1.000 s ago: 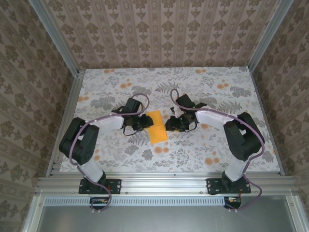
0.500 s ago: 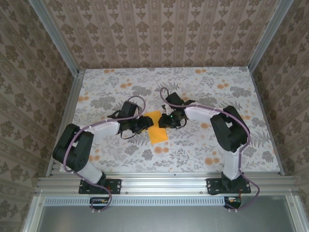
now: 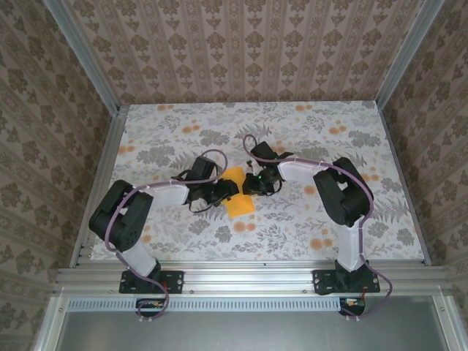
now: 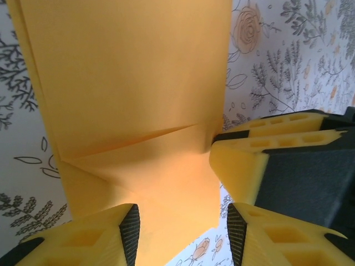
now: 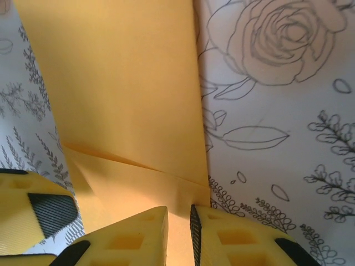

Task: Fold a paper plane with a square sheet of paper (pick it up from the middle)
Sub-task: Turn over the paper at the center of the table.

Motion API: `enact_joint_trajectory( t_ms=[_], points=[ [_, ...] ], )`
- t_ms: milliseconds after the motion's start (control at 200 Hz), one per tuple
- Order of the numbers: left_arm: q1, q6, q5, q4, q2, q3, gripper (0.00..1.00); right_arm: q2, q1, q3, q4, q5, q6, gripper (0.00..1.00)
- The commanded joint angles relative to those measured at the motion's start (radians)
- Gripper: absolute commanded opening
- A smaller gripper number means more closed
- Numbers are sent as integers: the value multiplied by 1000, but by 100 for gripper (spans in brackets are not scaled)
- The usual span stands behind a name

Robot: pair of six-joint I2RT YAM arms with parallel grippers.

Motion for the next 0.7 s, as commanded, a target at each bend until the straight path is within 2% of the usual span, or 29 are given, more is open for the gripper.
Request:
enact_joint_trajectory(
  t_ms=[0, 350, 695],
  points=[
    [-11, -23, -1, 10, 33, 18, 49, 24, -22, -35, 17, 2, 52, 21],
    [-47, -98, -9, 32, 79, 42, 52, 32, -36, -74, 55, -44, 137, 21],
    [-54, -162, -62, 72, 84, 46, 47, -10, -35, -148, 96, -83, 166, 21]
  ],
)
